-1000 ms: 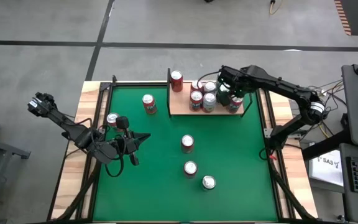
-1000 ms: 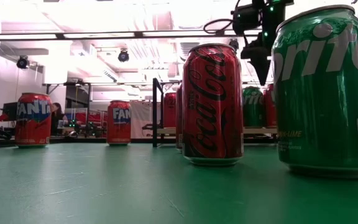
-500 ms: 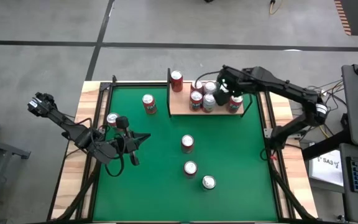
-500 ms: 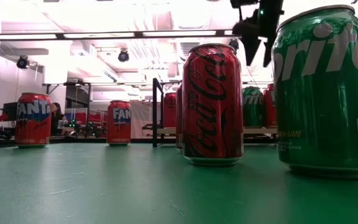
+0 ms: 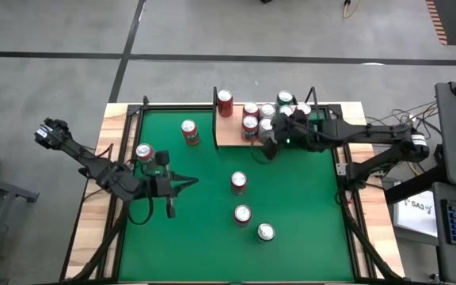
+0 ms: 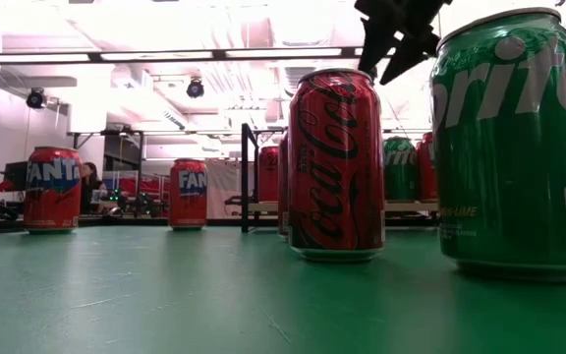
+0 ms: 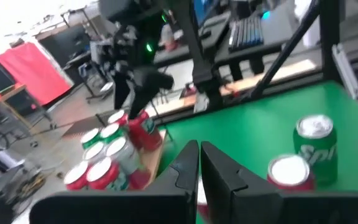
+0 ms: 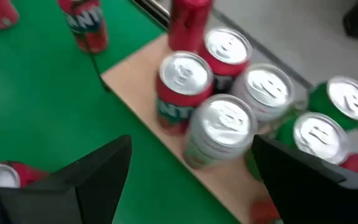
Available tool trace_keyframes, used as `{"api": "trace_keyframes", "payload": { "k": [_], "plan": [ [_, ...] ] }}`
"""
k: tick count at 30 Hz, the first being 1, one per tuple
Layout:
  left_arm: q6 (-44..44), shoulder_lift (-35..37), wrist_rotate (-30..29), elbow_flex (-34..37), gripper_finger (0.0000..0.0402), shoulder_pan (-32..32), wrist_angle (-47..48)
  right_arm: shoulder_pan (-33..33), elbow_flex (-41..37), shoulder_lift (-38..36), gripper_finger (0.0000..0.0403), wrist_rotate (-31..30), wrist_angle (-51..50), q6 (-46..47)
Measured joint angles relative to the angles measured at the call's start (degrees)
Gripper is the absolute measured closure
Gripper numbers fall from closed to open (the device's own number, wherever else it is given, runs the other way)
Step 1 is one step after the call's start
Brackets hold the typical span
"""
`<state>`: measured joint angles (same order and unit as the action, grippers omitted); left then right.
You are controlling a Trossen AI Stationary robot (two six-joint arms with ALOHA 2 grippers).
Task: Place canned beverage on shelf
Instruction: Put the red soda can on the shelf aligned with the other red soda can
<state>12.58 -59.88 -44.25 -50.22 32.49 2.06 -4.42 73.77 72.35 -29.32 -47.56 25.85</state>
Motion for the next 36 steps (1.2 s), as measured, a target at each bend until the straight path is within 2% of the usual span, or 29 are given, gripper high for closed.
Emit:
{"api": "trace_keyframes", "payload": {
  "k": [6, 12, 19, 28, 36],
  "plan": [
    [-0.2, -0.58, 0.3, 0.0, 0.04, -2.21, -4.11, 4.8, -6.1, -0.02, 0.0078, -3.64, 7.99, -1.57],
    [-0.88, -2.84, 0.3, 0.0, 0.04, -3.89, -7.75, 8.44, -12.72, -0.02, 0.0078, -3.73, 14.33, -2.92],
    [3.11, -5.61, 0.3, 0.0, 0.04, -6.76, -13.11, 10.44, -18.68, -0.04, 0.0078, -3.72, 14.82, -1.48],
    [3.48, -5.57, 0.26, 0.0, 0.04, -11.19, -10.38, 11.55, -20.56, -3.85, 0.0078, -3.94, 8.82, 7.59],
    [3.02, -5.05, 0.28, 0.0, 0.04, -11.17, -7.92, 11.55, -20.6, -7.98, 0.0078, -12.3, 8.93, 8.4]
  ]
}}
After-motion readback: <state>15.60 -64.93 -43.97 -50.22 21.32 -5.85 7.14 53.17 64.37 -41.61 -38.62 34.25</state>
